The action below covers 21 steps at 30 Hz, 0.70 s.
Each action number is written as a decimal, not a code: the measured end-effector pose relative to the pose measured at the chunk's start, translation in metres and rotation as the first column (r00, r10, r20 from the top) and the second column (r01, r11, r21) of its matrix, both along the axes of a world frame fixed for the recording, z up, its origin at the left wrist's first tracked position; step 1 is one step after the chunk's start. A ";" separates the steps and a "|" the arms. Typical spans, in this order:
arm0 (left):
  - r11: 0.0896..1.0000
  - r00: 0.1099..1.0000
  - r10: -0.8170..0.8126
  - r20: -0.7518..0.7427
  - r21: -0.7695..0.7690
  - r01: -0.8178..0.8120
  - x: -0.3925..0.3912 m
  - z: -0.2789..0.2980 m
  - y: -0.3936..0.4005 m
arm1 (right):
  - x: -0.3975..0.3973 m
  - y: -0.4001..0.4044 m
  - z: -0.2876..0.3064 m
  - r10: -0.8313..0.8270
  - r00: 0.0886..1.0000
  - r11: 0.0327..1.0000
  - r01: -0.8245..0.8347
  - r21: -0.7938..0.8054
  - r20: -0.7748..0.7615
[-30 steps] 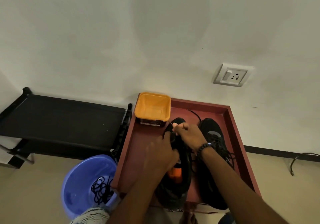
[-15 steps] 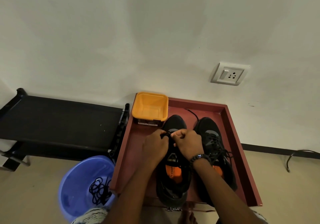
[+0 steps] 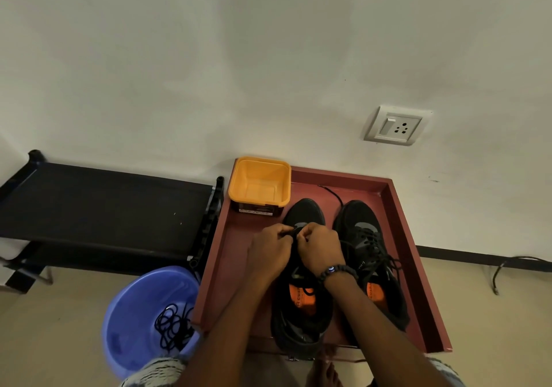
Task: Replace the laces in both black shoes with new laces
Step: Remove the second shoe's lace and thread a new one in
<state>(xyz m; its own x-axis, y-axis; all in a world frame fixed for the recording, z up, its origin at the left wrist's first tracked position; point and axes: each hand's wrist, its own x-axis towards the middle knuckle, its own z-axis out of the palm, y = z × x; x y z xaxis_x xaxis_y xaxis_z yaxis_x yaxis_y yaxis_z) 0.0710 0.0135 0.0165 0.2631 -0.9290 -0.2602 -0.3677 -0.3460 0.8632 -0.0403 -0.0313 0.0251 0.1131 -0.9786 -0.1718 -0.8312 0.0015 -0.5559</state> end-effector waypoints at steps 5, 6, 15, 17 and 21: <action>0.999 0.999 0.036 -0.014 0.002 -0.036 0.004 0.000 -0.001 | -0.002 0.000 -0.002 0.060 0.997 0.997 -0.062 0.039 0.058; 0.999 0.999 0.036 -0.022 0.004 -0.036 0.005 0.000 -0.001 | -0.001 0.000 -0.002 0.080 0.995 0.996 -0.083 0.043 0.053; 0.996 0.996 -0.093 -0.002 0.008 0.093 0.005 0.002 0.000 | -0.001 0.004 -0.011 -0.025 0.998 1.000 0.026 -0.017 0.060; 0.996 0.996 -0.092 0.007 -0.003 0.092 0.005 0.001 0.000 | -0.005 0.005 -0.013 -0.063 0.990 0.998 0.066 -0.021 0.124; 0.997 0.997 -0.074 0.036 -0.015 0.075 0.006 -0.001 -0.001 | -0.010 0.008 -0.012 -0.040 0.972 0.999 0.038 0.015 0.230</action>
